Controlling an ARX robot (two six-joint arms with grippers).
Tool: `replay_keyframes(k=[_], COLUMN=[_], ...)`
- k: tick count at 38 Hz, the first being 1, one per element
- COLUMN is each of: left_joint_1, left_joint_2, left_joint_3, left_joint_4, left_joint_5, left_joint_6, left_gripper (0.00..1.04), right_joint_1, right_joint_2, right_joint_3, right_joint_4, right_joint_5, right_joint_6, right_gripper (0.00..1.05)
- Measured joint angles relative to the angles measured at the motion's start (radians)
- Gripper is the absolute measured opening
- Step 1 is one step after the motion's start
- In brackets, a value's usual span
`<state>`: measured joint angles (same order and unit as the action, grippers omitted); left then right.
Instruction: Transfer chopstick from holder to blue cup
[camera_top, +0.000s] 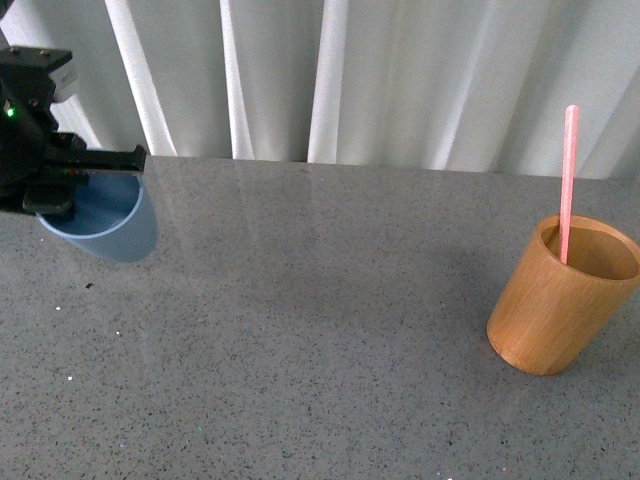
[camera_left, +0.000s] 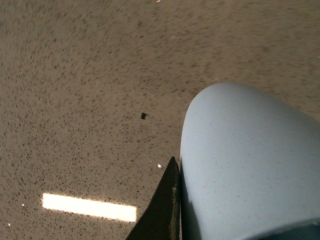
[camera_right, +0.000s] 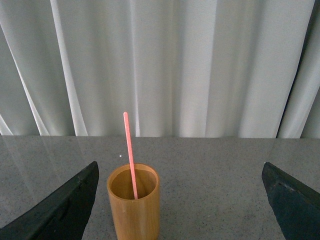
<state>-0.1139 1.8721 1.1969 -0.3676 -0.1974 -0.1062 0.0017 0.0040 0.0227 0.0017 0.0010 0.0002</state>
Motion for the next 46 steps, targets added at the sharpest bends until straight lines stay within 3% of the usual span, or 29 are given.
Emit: replay_keyframes(k=[10,20,27,39,46], left_joint_1=[-0.238,-0.483,-0.533,-0.528,-0.515], left_joint_2=[-0.087,0.069,0.185,0.270,0.276], left_joint_3=[0.043,0.098,0.129,0.189,0.199], left_joint_4=[-0.098,-0.072,-0.044,-0.033,-0.034], left_joint_5=[0.085,0.094,0.086,0.060,0.058], left_joint_6=[0.097,0.049,0.021,-0.005,-0.012], left_gripper=[0.03,0.03,0.03,0.04,0.29], right_joint_1=[0.000,0.000,0.000,0.000,0.000], right_joint_2=[0.000,0.000,0.000,0.000,0.000], right_joint_3=[0.000,0.000,0.000,0.000,0.000], right_joint_4=[0.000,0.000,0.000,0.000,0.000], right_joint_5=[0.000,0.000,0.000,0.000,0.000], right_joint_6=[0.000,0.000,0.000,0.000,0.000], right_gripper=[0.95,0.95,0.95,0.95,0.95])
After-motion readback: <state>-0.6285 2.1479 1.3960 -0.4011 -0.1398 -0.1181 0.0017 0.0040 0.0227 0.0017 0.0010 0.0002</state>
